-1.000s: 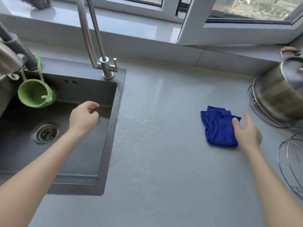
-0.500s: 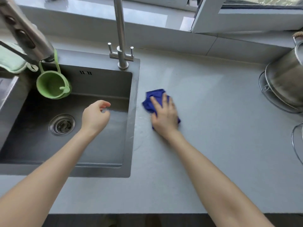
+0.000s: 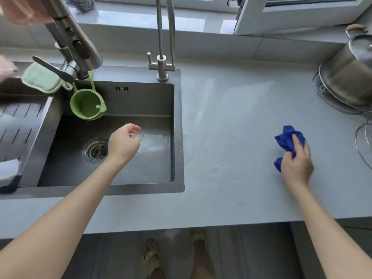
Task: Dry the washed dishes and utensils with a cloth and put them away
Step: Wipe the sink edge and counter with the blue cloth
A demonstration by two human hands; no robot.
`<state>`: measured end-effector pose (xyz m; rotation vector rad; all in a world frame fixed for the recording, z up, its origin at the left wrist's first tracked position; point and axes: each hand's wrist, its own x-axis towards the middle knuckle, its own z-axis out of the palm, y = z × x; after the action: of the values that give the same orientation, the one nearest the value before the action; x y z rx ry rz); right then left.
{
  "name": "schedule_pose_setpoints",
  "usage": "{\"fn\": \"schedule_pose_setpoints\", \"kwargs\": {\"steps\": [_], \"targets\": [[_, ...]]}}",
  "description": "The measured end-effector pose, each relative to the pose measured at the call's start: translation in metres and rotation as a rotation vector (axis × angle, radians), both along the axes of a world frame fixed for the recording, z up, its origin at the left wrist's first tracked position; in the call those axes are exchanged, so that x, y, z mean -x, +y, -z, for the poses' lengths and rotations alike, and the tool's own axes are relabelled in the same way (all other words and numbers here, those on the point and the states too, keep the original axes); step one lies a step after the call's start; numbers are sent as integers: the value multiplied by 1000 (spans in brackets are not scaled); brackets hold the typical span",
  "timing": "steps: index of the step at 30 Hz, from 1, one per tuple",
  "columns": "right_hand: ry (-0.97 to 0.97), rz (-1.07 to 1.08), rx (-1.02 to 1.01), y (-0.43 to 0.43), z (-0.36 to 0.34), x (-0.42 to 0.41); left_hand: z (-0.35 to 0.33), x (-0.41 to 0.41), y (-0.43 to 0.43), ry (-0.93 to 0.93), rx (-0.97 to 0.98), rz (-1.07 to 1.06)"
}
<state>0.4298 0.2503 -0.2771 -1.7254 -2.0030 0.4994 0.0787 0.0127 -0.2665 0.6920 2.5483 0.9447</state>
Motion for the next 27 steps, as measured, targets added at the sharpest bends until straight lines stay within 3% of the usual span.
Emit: {"fn": "schedule_pose_setpoints", "kwargs": {"steps": [2,5,13,17,19,21,25,27], "targets": [[-118,103,76,-13,14,-48,4,-4,-6,-8,13,25],[-216,103,26,-46,31,-47,7,-7,-14,-2,5,48],[-169,-24,75,-189,35,121,-4,-3,-41,7,-63,40],[-217,-214,10,-220,16,223,-11,6,-57,22,-69,23],[-278,-493,2,-225,24,249,-16,12,-62,34,-75,25],[-208,-604,29,-214,18,250,-20,19,-65,49,-84,32],[184,-266,-66,-166,-5,186,-21,30,-63,32,-84,45],[199,-61,-94,-128,-3,134,-20,31,-58,14,-78,56]]}}
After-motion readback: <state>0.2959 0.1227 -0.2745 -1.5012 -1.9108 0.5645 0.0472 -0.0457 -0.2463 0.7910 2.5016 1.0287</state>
